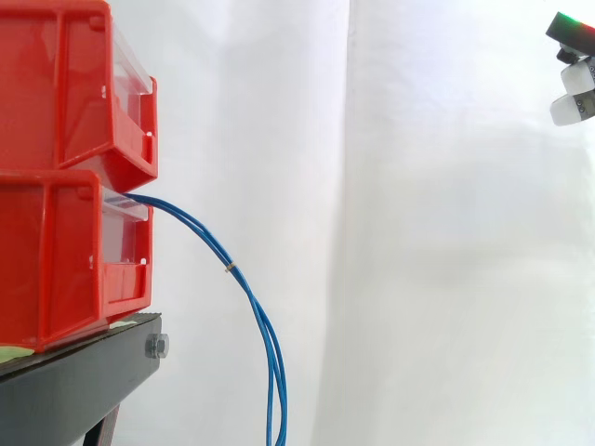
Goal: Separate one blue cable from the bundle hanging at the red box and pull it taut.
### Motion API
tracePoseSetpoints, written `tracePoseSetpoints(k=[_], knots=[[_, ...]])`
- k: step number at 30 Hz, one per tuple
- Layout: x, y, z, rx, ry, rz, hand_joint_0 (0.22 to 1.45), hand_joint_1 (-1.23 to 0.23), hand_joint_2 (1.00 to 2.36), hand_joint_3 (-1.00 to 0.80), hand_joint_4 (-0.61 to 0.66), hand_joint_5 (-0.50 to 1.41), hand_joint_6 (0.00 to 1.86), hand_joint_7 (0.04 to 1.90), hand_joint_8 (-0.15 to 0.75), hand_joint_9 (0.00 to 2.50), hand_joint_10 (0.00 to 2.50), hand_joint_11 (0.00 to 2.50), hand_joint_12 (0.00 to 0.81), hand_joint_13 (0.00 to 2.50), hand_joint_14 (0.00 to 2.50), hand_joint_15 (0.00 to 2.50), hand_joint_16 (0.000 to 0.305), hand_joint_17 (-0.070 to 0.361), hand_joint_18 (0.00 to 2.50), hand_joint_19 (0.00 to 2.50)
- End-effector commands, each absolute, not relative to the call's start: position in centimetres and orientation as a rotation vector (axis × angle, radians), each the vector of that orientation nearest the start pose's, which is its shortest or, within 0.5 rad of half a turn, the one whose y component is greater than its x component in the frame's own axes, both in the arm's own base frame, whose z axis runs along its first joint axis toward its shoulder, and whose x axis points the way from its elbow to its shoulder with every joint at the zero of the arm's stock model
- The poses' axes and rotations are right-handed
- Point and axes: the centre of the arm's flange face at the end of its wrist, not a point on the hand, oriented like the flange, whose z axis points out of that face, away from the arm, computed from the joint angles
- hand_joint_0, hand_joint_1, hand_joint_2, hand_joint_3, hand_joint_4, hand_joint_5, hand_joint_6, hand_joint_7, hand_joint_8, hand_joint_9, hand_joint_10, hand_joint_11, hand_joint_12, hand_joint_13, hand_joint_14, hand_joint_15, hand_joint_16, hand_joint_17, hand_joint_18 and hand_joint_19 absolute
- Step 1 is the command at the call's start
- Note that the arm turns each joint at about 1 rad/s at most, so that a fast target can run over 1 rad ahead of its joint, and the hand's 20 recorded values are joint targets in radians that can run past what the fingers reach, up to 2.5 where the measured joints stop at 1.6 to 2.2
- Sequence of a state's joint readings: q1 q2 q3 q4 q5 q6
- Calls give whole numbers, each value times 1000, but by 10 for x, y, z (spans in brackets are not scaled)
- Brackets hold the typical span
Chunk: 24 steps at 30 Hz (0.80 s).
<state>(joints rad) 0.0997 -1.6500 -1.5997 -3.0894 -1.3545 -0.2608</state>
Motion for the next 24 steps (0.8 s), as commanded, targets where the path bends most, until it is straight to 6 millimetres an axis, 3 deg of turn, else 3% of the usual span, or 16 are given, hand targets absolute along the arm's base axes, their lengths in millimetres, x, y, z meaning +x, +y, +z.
tracePoseSetpoints(k=[1, 24], knots=[[528, -103, 439, 1107, 1294, 899, 575, -574, 1001, -484, 211, -220, 503, 778, 285, 383, 5, 179, 358, 140, 3, 106, 51, 115, 242, 257], [528, -103, 439, 1107, 1294, 899, 577, -573, 1001, -482, 208, -222, 503, 771, 286, 391, 5, 166, 360, 186, 4, 125, 50, 113, 287, 284]])
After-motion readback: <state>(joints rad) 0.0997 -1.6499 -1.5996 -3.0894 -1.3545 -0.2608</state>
